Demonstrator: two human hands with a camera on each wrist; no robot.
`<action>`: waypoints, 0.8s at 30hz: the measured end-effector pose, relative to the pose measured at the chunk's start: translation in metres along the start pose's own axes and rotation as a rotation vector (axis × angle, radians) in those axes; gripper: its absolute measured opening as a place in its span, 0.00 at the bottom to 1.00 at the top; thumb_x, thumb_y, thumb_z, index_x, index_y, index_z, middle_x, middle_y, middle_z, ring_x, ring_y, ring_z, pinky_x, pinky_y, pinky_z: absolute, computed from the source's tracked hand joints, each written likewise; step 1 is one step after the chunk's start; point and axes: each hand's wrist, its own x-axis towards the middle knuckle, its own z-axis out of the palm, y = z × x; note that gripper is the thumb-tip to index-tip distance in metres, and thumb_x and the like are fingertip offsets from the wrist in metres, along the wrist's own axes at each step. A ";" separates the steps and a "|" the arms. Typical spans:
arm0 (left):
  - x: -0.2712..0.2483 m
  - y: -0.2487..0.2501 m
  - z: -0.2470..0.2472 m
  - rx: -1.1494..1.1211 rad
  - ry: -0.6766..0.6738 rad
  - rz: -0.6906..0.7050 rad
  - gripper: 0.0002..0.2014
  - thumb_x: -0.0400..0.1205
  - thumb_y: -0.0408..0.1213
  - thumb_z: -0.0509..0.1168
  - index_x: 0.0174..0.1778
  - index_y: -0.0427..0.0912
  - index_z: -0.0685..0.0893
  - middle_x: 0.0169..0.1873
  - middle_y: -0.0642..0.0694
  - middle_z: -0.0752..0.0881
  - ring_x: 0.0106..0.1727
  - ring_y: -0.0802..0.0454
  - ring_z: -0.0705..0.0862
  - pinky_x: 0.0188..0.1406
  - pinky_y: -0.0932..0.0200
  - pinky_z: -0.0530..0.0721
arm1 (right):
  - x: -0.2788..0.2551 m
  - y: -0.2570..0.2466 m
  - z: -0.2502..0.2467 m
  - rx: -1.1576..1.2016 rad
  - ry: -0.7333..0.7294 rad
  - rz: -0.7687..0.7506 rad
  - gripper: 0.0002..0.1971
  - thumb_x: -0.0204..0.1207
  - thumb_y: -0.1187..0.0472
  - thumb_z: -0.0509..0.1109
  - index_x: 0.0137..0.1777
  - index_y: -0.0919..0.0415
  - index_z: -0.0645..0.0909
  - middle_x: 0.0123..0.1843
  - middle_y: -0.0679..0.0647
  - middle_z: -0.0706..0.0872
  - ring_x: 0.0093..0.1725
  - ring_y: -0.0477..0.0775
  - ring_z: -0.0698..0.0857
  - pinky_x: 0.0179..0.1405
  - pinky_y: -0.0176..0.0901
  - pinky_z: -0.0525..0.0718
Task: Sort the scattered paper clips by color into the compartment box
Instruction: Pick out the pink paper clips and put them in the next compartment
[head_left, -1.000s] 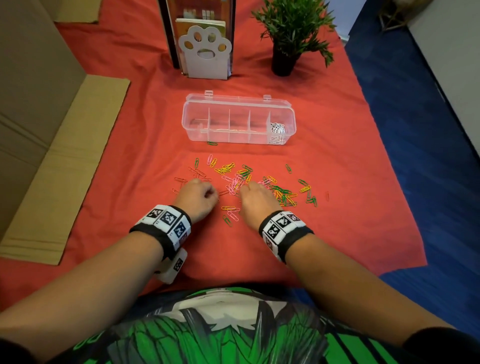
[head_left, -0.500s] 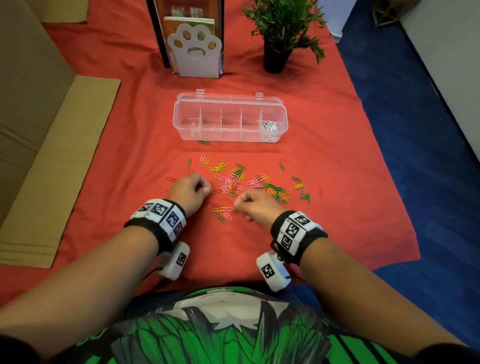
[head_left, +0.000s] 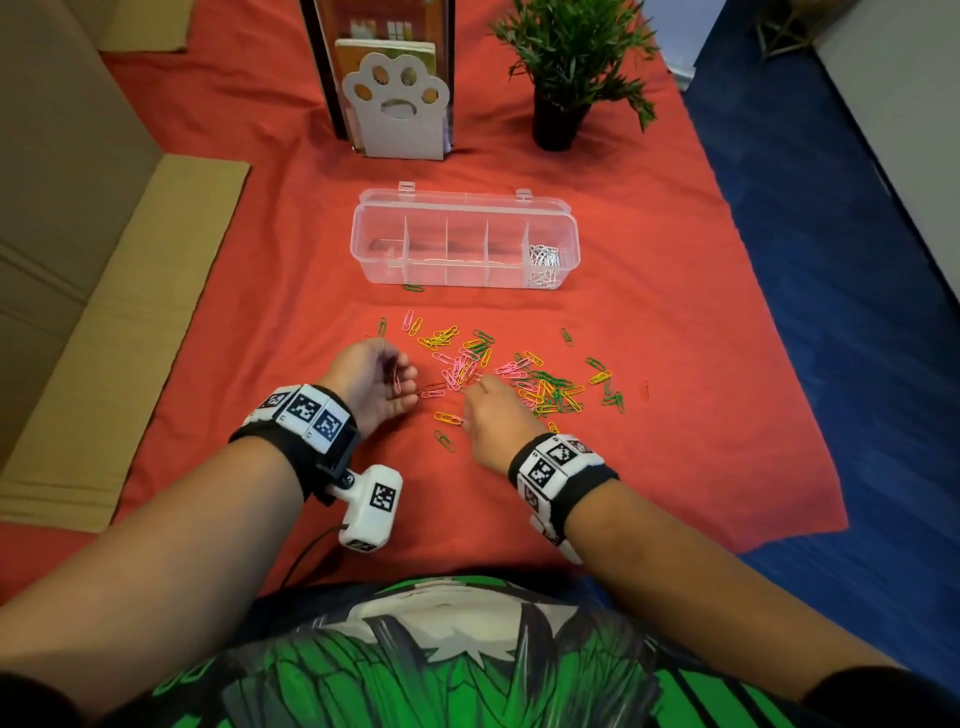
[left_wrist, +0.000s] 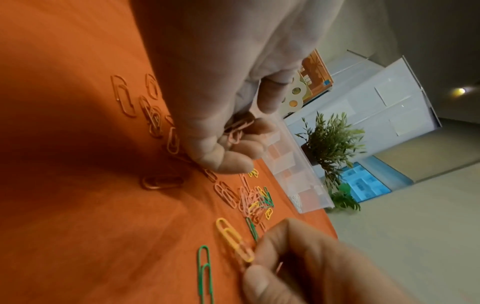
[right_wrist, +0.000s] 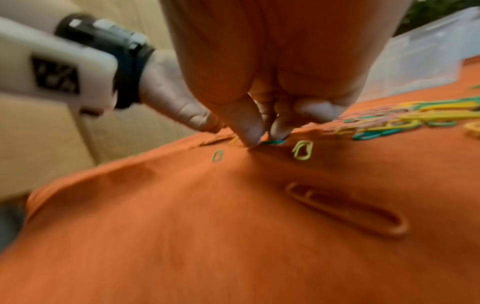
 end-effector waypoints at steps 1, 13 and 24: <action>0.000 -0.002 0.003 0.028 0.019 0.019 0.13 0.81 0.36 0.52 0.31 0.44 0.75 0.25 0.49 0.77 0.22 0.57 0.74 0.22 0.67 0.79 | 0.002 0.003 -0.003 0.073 -0.012 0.024 0.05 0.74 0.67 0.65 0.49 0.64 0.78 0.55 0.62 0.79 0.56 0.62 0.79 0.56 0.46 0.76; 0.019 -0.027 0.008 1.402 0.220 0.640 0.07 0.73 0.40 0.71 0.44 0.44 0.88 0.48 0.42 0.85 0.51 0.43 0.84 0.52 0.56 0.78 | 0.004 0.047 -0.046 0.884 0.069 0.410 0.16 0.74 0.75 0.57 0.43 0.55 0.81 0.27 0.49 0.72 0.24 0.46 0.66 0.18 0.33 0.62; 0.018 -0.011 0.020 0.630 0.050 0.291 0.07 0.75 0.33 0.62 0.32 0.47 0.75 0.26 0.47 0.77 0.27 0.50 0.73 0.29 0.60 0.71 | 0.006 0.058 -0.053 0.818 0.046 0.330 0.14 0.78 0.71 0.63 0.52 0.54 0.85 0.28 0.46 0.73 0.20 0.38 0.68 0.19 0.28 0.66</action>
